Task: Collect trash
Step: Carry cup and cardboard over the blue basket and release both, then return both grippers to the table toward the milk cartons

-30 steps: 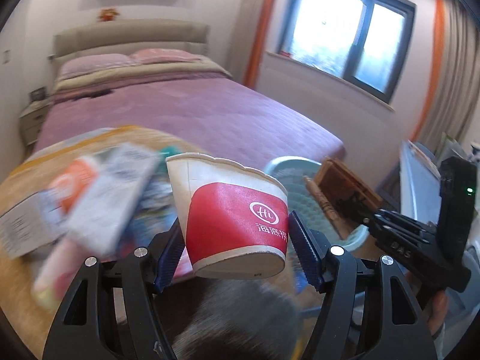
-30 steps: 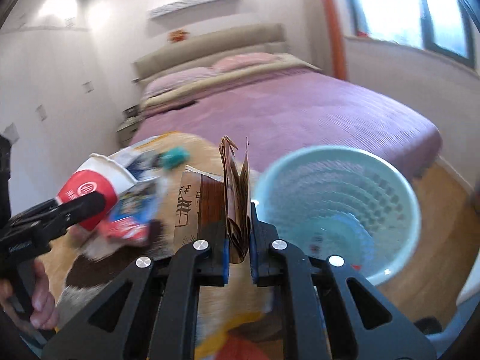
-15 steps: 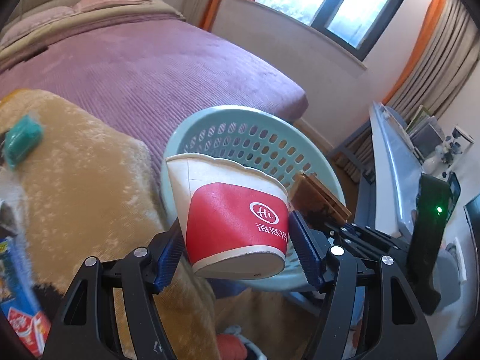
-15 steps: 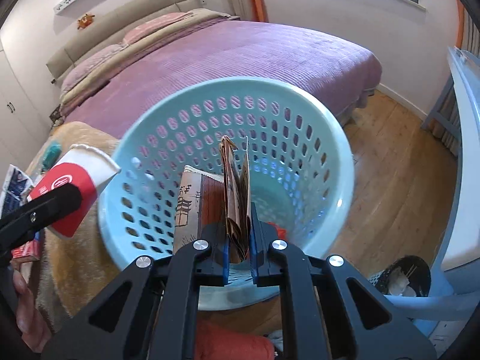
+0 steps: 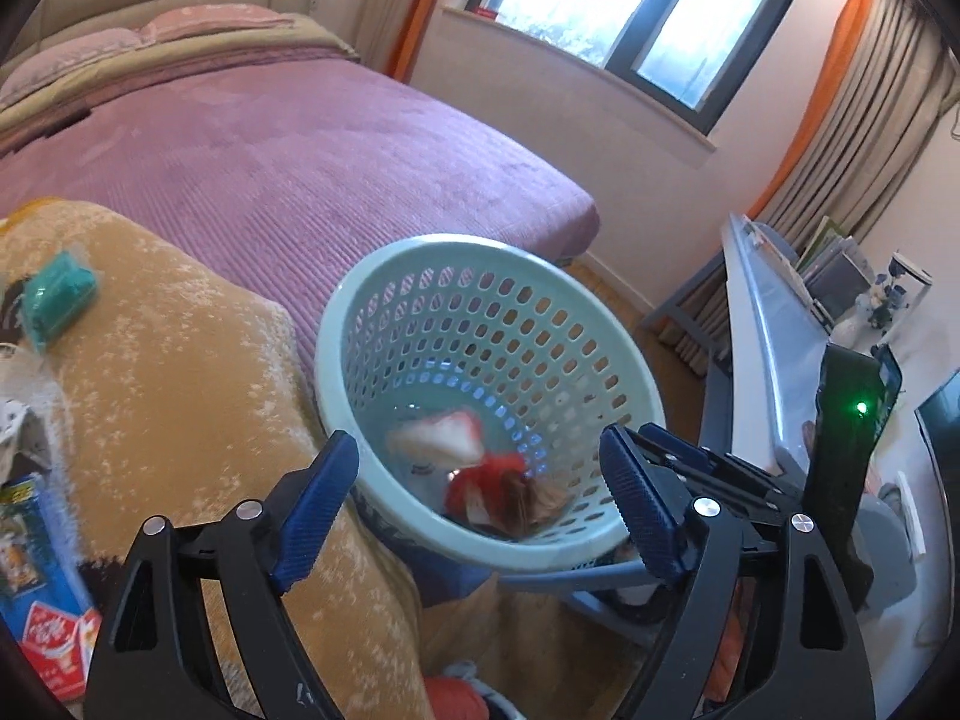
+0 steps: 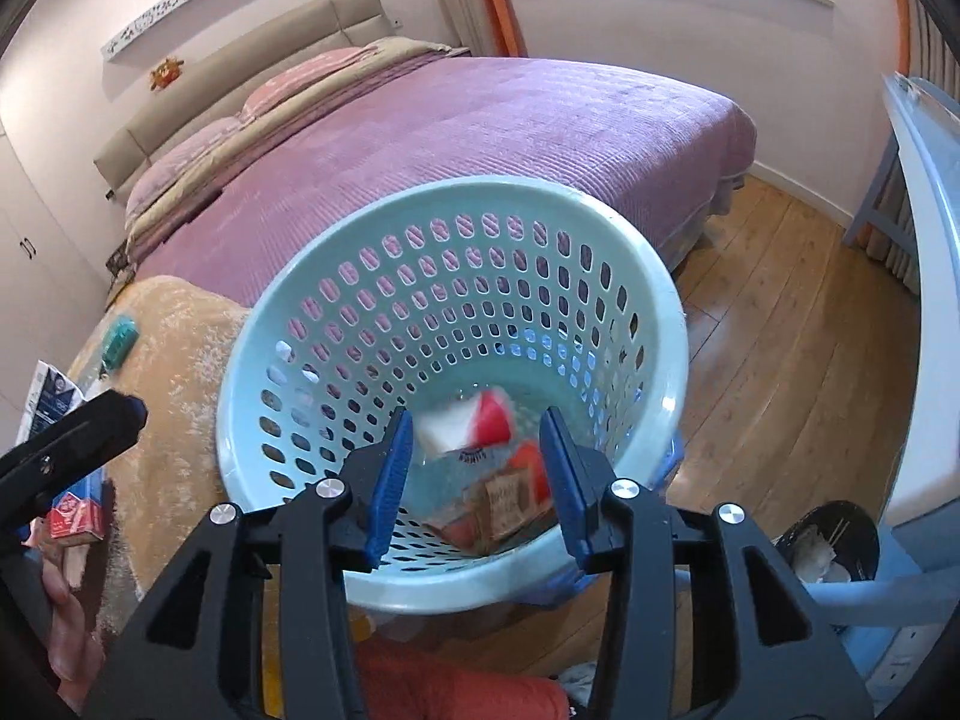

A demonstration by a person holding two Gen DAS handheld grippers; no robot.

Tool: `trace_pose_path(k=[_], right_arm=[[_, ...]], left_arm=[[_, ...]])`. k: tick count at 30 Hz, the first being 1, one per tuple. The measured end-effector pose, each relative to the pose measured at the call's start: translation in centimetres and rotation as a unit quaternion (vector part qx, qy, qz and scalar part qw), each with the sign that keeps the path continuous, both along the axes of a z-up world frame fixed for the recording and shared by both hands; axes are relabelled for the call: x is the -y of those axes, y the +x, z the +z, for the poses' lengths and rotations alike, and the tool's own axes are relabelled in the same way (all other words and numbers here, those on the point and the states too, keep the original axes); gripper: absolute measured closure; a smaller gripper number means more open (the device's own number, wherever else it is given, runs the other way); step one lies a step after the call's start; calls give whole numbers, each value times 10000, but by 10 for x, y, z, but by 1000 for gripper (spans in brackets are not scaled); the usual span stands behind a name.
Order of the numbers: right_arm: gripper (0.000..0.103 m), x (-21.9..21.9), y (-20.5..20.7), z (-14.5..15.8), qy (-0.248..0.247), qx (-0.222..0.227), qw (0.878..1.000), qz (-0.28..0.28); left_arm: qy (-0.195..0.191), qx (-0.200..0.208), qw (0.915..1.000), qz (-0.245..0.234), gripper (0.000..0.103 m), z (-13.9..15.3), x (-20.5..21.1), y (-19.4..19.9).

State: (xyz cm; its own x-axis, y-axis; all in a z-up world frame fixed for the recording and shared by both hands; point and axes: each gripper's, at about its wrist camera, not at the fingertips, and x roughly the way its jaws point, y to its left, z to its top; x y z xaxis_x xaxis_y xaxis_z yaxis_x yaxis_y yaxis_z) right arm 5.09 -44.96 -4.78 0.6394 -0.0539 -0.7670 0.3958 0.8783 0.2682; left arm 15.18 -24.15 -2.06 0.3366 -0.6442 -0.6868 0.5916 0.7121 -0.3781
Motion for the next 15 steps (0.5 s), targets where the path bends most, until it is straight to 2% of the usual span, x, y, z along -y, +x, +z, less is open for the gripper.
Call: trace_pose_path(k=[11, 15], right_arm=[[62, -51, -8, 38, -134, 444, 9978, 464], [57, -82, -5, 53, -166, 619, 9950, 762]], left_arm=[[-372, 617, 9973, 138, 22, 41, -65, -45], [-384, 979, 9937, 389, 22, 61, -101, -59]])
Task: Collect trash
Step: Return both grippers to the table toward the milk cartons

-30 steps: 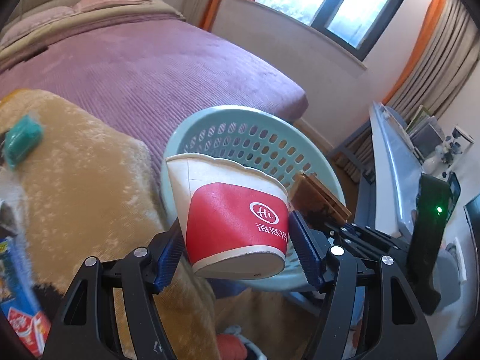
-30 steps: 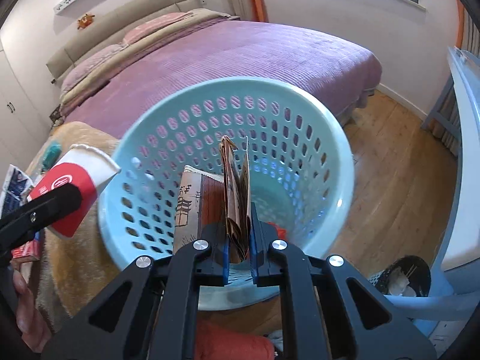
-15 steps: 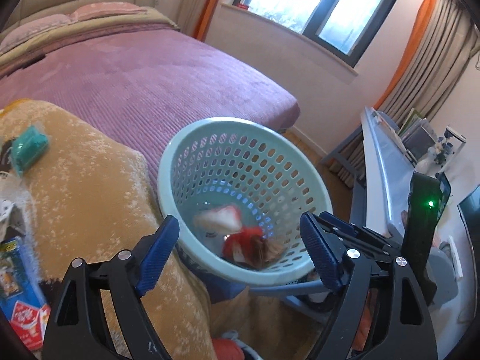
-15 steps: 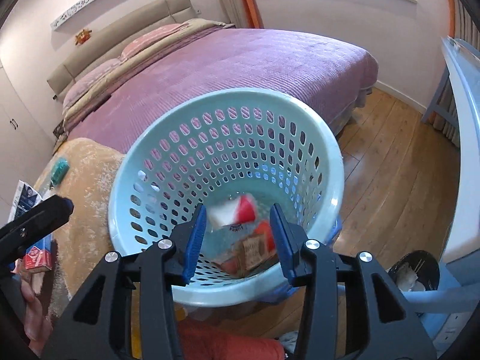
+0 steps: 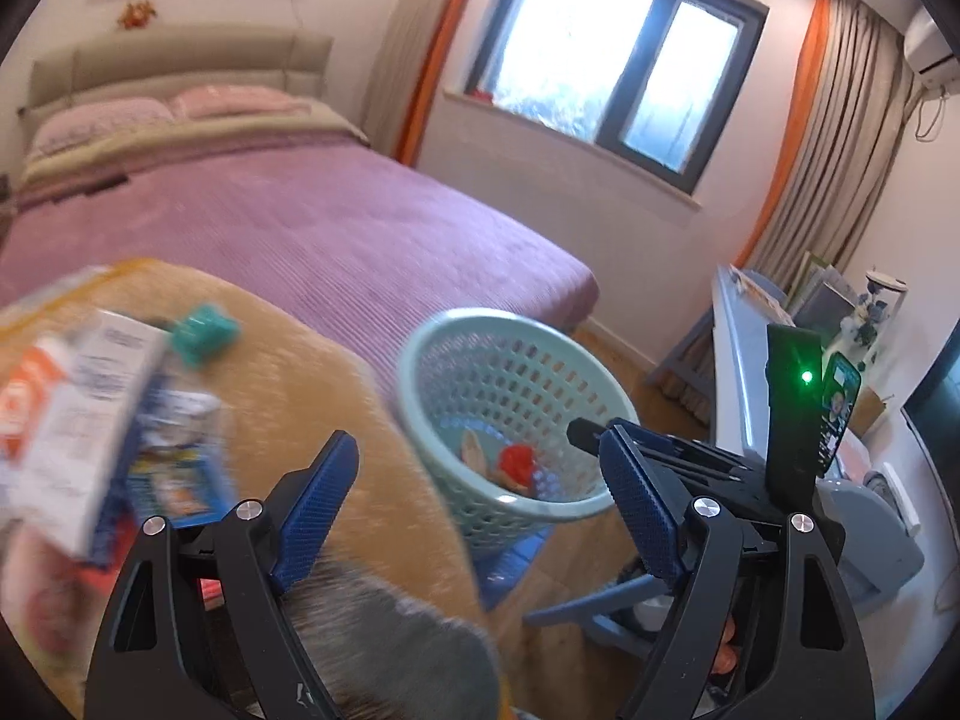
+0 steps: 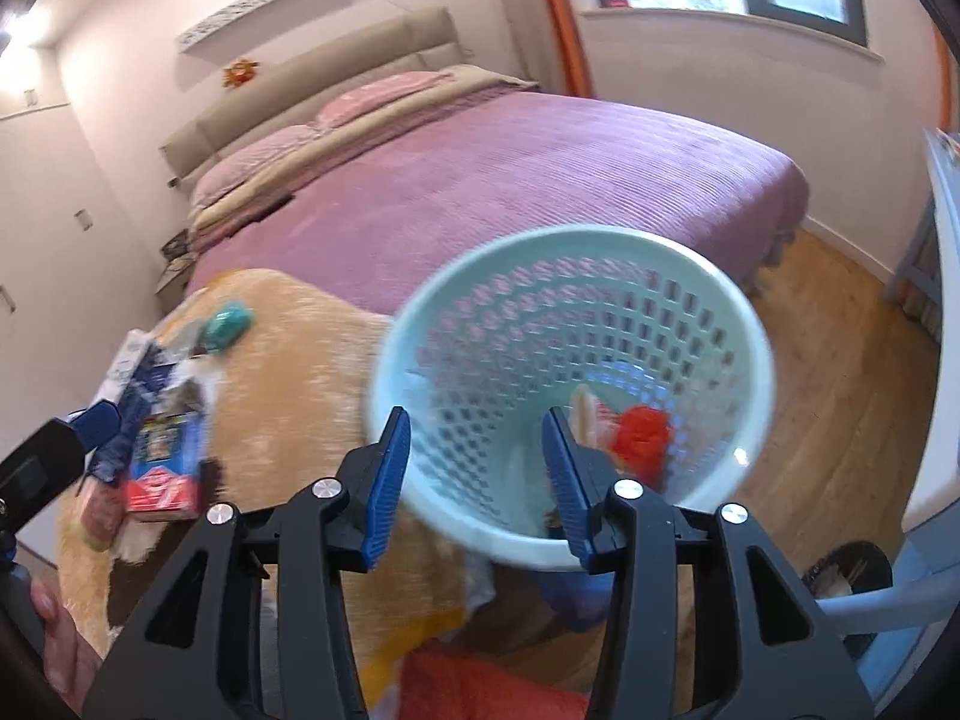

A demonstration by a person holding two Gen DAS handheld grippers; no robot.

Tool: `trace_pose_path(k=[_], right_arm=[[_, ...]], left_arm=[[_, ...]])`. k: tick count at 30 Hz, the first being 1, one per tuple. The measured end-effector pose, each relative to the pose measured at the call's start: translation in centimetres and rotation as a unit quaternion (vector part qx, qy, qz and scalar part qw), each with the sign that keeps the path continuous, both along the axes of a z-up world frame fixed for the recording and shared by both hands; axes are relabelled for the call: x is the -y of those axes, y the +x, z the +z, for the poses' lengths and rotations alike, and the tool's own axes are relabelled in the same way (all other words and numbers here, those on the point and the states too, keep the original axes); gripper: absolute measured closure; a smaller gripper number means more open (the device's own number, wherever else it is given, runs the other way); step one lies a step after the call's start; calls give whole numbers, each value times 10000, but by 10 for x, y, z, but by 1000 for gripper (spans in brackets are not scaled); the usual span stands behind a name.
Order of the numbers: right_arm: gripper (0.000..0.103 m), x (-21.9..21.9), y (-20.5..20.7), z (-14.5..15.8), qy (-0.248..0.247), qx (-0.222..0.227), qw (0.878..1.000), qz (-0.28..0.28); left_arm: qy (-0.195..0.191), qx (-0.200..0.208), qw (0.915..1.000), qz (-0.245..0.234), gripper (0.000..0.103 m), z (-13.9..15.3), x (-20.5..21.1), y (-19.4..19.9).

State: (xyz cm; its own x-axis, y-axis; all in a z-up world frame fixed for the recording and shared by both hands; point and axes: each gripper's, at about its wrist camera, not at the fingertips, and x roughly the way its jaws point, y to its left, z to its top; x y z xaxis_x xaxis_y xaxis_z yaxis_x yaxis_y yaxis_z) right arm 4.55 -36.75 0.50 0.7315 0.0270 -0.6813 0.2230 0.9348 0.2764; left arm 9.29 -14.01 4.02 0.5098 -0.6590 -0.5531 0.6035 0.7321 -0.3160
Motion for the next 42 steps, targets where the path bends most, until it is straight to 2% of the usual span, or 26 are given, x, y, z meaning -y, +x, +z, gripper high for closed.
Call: trace_pose_path(k=[5, 10, 13, 16, 20, 23, 27, 30, 35, 38, 42], right_arm=[[52, -52, 8, 21, -141, 241, 9984, 487], [44, -108, 18, 36, -268, 405, 9941, 973], [43, -142, 25, 41, -369, 449, 9908, 1223], [40, -171, 34, 44, -393, 445, 9888, 1369], [35, -199, 50, 45, -237, 377, 9888, 1426], [29, -215, 64, 44, -200, 317, 9902, 1342], [17, -230, 80, 39, -68, 187, 9932, 1147], [16, -241, 93, 31, 121, -10, 9937, 1118], [16, -257, 113, 20, 120, -211, 9952, 950], [16, -264, 121, 15, 26, -342, 9955, 882], [16, -272, 125, 12, -116, -403, 9951, 897]], left_arm=[[-3, 276, 9978, 595, 22, 20, -61, -3], [123, 315, 9901, 1365, 22, 24, -130, 6], [283, 304, 9823, 1828, 18, 21, -171, 10], [565, 337, 9702, 2331, 17, 14, -211, 14], [674, 245, 9592, 2735, 17, 8, -252, 27], [618, 143, 9550, 2897, 17, 4, -274, 37], [551, -91, 9523, 3001, 17, -11, -297, 56], [432, -293, 9516, 3028, 17, -25, -305, 66], [-31, -716, 9570, 2810, 17, -42, -315, 85], [45, -801, 9599, 2686, 18, -45, -310, 92], [-124, -842, 9656, 2458, 22, -49, -308, 92]])
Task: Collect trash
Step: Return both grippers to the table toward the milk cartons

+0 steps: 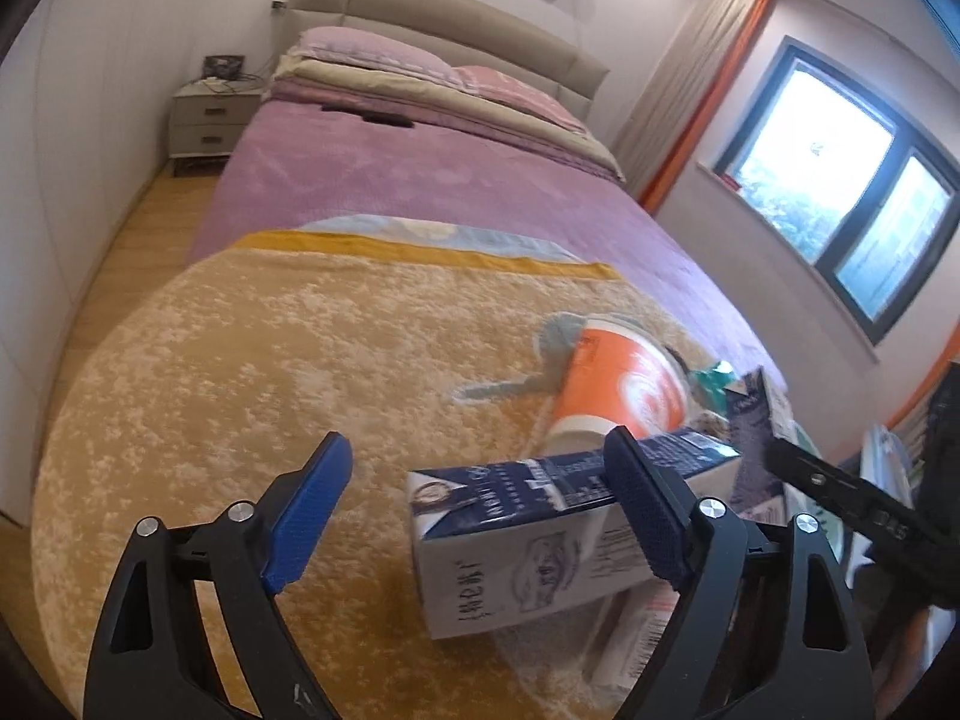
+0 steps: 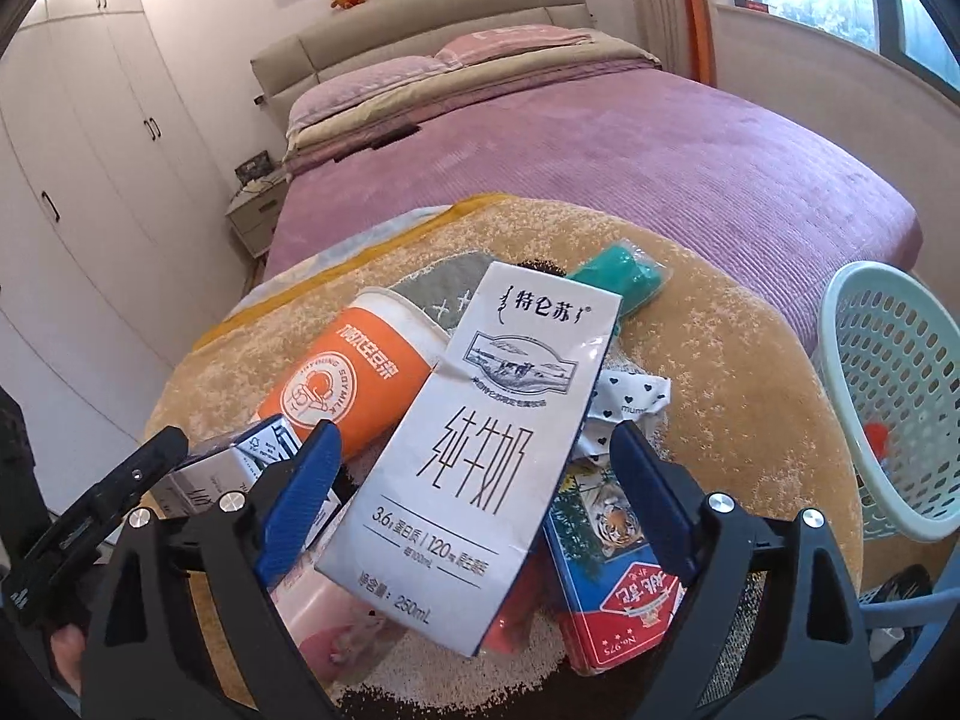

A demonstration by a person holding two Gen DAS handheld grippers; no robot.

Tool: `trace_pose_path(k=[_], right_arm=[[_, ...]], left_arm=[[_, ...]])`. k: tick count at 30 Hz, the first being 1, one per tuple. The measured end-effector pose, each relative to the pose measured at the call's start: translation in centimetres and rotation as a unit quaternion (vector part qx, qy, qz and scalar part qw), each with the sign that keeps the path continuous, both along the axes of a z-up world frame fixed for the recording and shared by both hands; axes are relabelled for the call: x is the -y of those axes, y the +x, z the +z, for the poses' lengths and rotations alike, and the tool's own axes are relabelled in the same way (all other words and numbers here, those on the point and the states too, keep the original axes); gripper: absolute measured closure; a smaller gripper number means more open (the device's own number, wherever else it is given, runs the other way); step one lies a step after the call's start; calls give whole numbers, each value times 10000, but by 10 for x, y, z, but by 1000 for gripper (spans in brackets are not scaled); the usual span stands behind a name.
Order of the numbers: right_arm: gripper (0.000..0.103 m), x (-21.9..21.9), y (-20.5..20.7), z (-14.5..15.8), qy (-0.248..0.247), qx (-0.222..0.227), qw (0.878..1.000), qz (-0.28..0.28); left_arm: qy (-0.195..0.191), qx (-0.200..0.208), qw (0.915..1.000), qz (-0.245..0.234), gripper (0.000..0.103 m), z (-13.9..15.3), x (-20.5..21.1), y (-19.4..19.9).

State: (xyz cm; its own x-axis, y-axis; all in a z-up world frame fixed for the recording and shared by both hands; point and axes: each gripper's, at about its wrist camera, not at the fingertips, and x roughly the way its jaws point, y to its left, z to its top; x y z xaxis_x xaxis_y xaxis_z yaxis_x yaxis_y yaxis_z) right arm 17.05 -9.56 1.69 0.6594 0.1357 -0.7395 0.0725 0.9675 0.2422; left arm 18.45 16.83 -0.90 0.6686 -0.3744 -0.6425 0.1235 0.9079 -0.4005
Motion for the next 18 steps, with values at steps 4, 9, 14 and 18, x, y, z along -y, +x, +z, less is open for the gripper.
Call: trace_pose_path(k=[4, 9, 14, 18], right_arm=[[16, -3, 2, -1, -54, -2, 9999, 90], [17, -5, -5, -3, -112, 56, 9997, 218], [29, 1, -9, -14, 29, -112, 9995, 308], [42, 3, -14, -18, 7, -101, 9991, 416]], left_arm=[[-117, -19, 9999, -118, 22, 1, -1, -11], [-84, -27, 9996, -265, 22, 0, 0, -38], [179, -62, 9977, -646, 22, -4, 13, -71], [638, 144, 9959, -617, 22, -1, 21, -88]])
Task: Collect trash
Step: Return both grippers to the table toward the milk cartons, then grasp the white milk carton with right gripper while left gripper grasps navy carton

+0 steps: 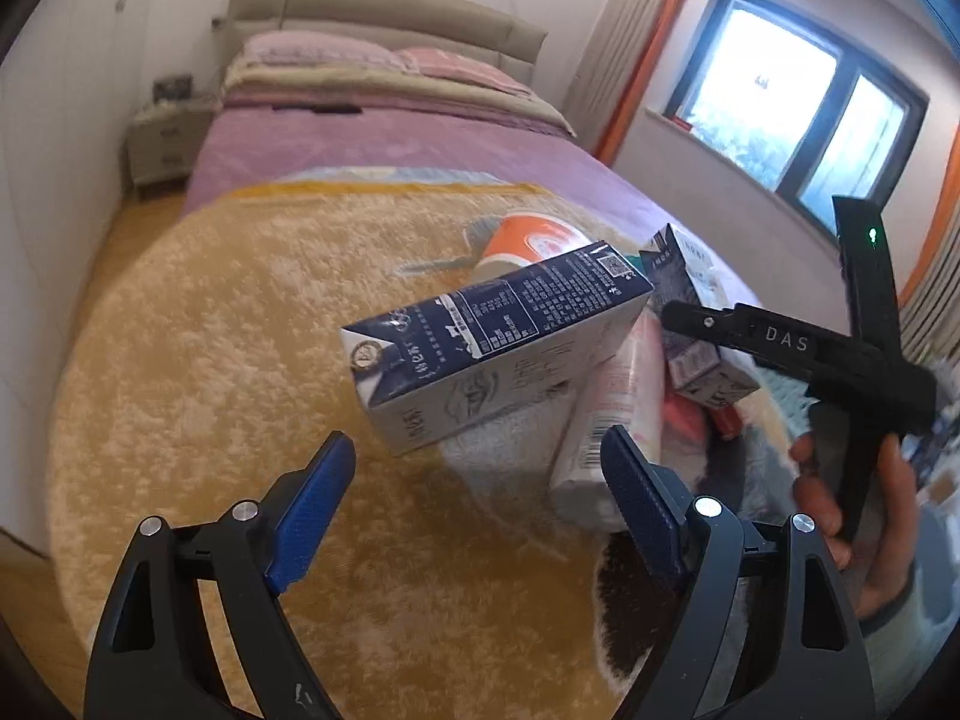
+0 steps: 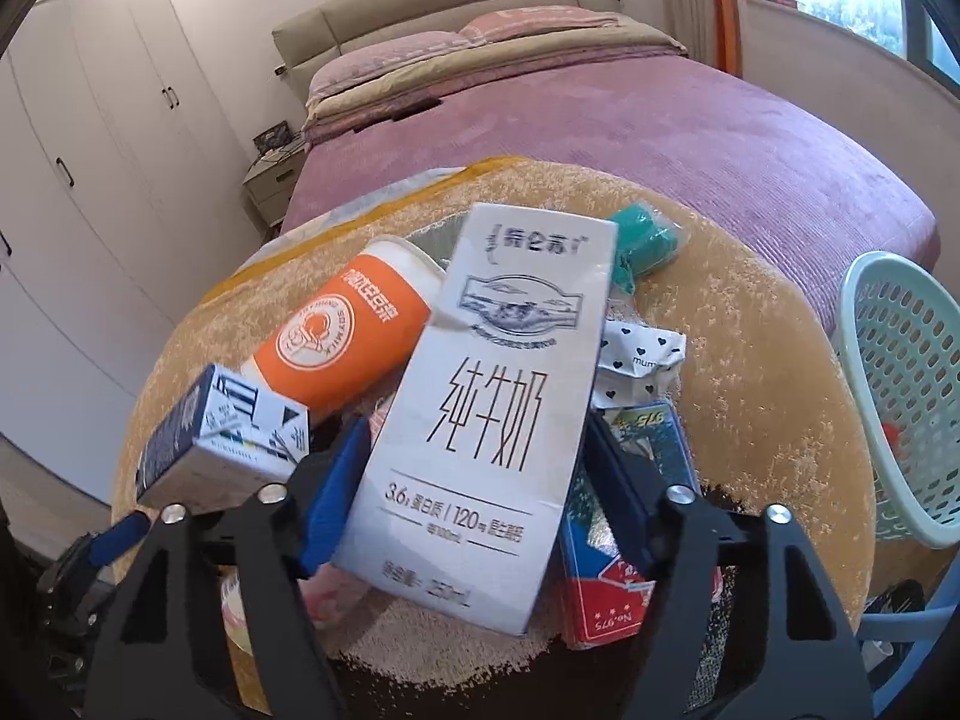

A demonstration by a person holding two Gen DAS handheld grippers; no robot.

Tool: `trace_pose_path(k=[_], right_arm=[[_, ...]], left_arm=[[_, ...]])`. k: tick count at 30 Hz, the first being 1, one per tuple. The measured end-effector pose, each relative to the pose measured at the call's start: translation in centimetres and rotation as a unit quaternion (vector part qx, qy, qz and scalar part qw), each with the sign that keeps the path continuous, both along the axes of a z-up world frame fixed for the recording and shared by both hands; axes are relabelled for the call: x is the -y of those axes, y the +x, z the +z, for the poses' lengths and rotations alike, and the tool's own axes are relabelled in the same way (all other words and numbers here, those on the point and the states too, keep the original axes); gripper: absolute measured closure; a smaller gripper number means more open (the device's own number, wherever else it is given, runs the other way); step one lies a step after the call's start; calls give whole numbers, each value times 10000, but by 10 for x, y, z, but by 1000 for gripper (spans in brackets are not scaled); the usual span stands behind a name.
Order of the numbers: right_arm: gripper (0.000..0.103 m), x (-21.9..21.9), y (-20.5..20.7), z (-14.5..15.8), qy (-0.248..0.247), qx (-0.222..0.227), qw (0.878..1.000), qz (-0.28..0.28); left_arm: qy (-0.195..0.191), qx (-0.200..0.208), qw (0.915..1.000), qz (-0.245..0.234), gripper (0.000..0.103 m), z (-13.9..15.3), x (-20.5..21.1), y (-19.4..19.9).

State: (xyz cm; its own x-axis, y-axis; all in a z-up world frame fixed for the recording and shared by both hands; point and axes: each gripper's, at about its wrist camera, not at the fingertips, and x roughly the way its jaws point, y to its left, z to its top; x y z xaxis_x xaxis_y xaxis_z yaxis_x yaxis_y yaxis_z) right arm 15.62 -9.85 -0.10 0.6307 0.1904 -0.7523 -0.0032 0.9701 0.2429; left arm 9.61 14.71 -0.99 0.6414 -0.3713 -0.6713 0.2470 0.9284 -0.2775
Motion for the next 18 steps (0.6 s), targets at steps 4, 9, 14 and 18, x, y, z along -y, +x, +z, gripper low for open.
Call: trace_pose_path(k=[4, 9, 14, 18], right_arm=[[50, 1, -9, 3, 19, 94, 9998, 146], [50, -1, -21, 9, 50, 236, 9992, 315], [50, 2, -31, 18, 100, 329, 9988, 338], [50, 4, -39, 25, 129, 399, 9983, 406]], left_arm=[[330, 343, 9989, 49, 18, 15, 0, 2], [423, 428, 9966, -564, 9, 20, -4, 33], [665, 321, 9921, -1015, 9, 14, 4, 58], [772, 181, 9882, -1312, 11, 9, 15, 69]])
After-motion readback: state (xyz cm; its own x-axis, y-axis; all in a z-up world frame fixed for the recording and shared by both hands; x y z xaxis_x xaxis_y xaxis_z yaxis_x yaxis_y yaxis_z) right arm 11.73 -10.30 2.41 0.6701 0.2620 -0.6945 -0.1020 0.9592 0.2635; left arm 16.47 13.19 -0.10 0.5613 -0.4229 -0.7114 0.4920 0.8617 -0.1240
